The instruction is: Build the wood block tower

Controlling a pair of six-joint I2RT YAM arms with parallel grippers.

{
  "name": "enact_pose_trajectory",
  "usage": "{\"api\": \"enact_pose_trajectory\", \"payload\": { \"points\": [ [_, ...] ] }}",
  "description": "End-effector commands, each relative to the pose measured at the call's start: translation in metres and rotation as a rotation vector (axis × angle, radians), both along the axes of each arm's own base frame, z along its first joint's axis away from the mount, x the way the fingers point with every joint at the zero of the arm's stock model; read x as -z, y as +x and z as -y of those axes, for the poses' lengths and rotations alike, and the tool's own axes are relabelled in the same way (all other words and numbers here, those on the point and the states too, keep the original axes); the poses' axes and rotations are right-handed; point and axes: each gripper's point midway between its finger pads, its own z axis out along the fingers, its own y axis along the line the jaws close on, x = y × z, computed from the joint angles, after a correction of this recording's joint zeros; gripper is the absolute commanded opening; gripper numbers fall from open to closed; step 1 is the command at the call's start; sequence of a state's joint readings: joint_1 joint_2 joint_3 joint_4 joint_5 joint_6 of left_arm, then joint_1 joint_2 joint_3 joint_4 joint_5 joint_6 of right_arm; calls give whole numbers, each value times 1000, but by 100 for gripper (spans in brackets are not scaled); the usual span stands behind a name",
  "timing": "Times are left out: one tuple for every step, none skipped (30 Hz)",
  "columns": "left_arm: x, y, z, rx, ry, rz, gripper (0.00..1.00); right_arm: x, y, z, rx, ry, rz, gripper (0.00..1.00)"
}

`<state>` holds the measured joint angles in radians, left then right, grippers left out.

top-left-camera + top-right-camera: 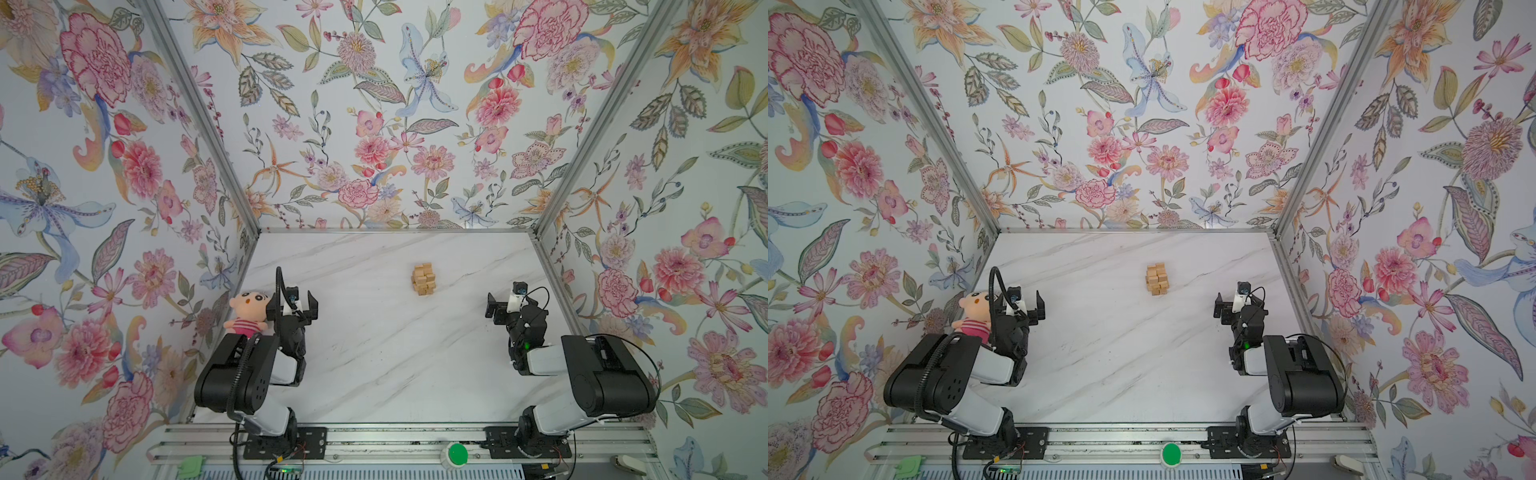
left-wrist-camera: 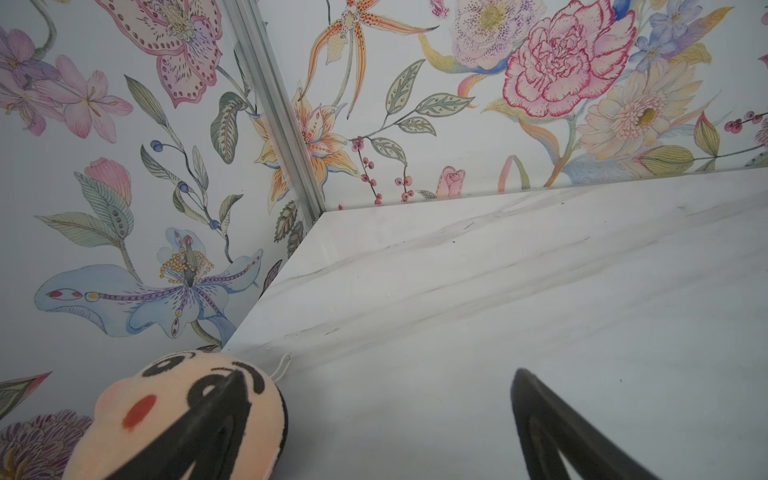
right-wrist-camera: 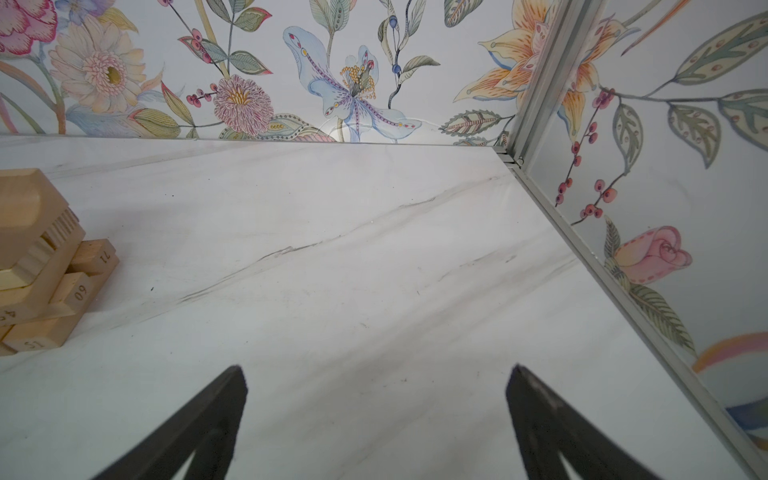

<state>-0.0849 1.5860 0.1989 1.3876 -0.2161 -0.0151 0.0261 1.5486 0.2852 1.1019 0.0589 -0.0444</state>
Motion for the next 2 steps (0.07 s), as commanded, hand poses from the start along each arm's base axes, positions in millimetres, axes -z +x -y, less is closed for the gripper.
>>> {"api": "enact_pose_trajectory", "payload": {
  "points": [
    [-10, 3, -2, -2, 3, 28, 99, -3, 4, -1, -8, 12, 5, 99],
    [-10, 4, -2, -1, 3, 29, 99, -3, 4, -1, -6, 11, 6, 99]
  ]
}}
